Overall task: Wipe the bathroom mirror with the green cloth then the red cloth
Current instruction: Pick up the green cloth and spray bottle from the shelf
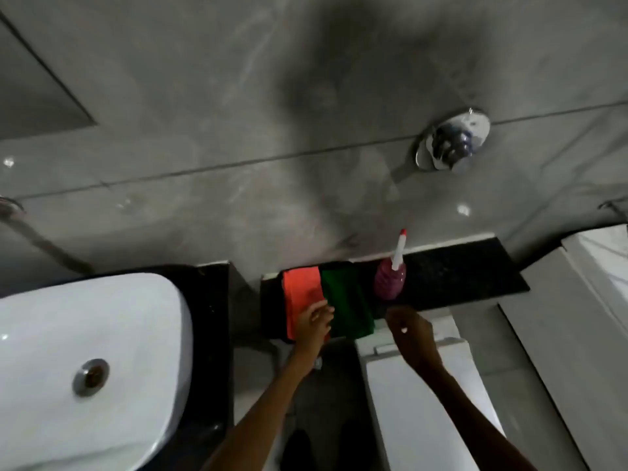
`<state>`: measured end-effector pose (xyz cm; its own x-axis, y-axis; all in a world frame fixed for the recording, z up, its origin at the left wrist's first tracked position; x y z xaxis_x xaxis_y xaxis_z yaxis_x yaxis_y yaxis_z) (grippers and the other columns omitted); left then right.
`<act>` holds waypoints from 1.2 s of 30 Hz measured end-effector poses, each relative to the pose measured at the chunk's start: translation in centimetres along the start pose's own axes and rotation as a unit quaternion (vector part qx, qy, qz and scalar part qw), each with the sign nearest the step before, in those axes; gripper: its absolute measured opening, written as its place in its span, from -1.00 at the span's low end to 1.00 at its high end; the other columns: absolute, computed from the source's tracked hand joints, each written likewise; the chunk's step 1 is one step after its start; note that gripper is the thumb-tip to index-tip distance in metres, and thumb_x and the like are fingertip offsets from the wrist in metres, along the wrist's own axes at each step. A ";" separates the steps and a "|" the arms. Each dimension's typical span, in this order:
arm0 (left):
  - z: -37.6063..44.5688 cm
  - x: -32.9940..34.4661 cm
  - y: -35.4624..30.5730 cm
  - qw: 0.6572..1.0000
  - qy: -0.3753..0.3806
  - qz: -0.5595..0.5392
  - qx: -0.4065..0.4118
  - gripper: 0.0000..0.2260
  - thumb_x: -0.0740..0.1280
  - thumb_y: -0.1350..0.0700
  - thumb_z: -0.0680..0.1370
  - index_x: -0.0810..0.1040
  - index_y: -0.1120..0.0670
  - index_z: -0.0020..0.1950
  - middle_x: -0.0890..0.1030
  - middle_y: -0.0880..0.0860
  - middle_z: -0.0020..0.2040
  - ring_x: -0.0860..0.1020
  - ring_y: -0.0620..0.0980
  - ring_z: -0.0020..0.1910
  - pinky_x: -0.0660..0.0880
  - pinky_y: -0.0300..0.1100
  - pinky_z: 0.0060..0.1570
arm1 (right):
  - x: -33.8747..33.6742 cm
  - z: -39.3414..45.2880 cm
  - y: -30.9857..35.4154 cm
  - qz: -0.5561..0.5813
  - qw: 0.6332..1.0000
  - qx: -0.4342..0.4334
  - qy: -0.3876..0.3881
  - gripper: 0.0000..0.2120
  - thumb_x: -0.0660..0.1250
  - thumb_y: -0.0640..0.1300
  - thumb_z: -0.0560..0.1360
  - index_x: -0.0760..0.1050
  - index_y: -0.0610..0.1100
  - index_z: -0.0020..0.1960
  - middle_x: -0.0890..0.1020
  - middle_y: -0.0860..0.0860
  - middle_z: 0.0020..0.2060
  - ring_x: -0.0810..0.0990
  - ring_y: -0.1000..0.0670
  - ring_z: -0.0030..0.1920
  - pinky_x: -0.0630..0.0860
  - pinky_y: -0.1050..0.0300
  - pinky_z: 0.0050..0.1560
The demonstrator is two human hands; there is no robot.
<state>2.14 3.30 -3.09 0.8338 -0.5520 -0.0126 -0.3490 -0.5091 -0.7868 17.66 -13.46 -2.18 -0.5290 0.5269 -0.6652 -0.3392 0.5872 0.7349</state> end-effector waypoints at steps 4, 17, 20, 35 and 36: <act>4.7 3.4 1.2 0.995 0.004 0.098 -0.012 -0.64 0.29 0.17 0.69 0.48 0.26 0.48 0.57 0.28 0.42 0.55 0.23 0.42 0.49 0.00 0.33 | -1.8 6.3 -1.0 0.053 0.995 0.048 -0.072 -0.45 0.59 -0.05 0.44 0.49 -0.22 0.32 0.62 -0.11 0.13 0.63 -0.19 0.15 0.63 -0.15 0.09; 10.5 9.6 2.5 0.900 -0.172 0.400 -0.009 -0.47 0.33 0.13 0.64 0.28 0.33 0.54 0.50 0.36 0.43 0.51 0.35 0.41 0.47 0.17 0.39 | 0.3 14.5 1.6 0.182 0.974 -0.027 -0.130 -0.79 0.28 0.08 0.60 0.47 0.14 0.23 0.66 0.11 -0.26 0.68 0.07 -0.27 0.69 -0.11 -0.18; 12.0 9.2 1.7 0.923 -0.135 0.360 -0.018 -0.42 0.44 0.16 0.56 0.34 0.32 0.51 0.58 0.36 0.38 0.58 0.36 0.37 0.56 0.17 0.32 | -0.2 14.3 2.3 0.182 0.972 -0.047 -0.143 -0.95 0.28 0.14 0.63 0.48 0.25 -0.01 0.63 0.14 -0.21 0.67 0.03 -0.20 0.68 -0.08 -0.13; 5.6 4.5 -6.2 0.960 0.098 -0.260 -0.032 -0.68 0.43 0.03 0.59 0.68 0.16 0.28 0.77 0.19 0.20 0.76 0.13 0.13 0.73 -0.03 0.03 | -0.7 4.6 5.9 0.215 0.964 -0.045 0.150 -0.82 0.42 -0.31 0.57 0.69 -0.05 0.02 0.78 -0.02 -0.14 0.77 0.09 -0.13 0.69 0.12 -0.09; 5.2 4.1 -7.1 0.960 0.108 -0.259 -0.026 -0.68 0.41 0.03 0.60 0.68 0.17 0.29 0.76 0.19 0.20 0.76 0.13 0.15 0.72 -0.03 0.04 | -0.5 4.3 6.5 0.208 0.965 -0.044 0.152 -0.87 0.45 -0.25 0.56 0.70 -0.07 -0.11 0.75 -0.03 -0.28 0.74 0.08 -0.26 0.65 0.13 -0.23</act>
<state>10.28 8.09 -0.79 0.7950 -0.3378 0.5038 0.0620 -0.7810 -0.6215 19.07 -7.26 2.31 -0.8332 0.4926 -0.2511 -0.1065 0.3026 0.9471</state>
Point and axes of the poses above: each hand's wrist, its own z-axis towards the middle knuckle, its own x-axis out of the palm, y = z × x, the point moved 5 cm from there along z, towards the middle knuckle
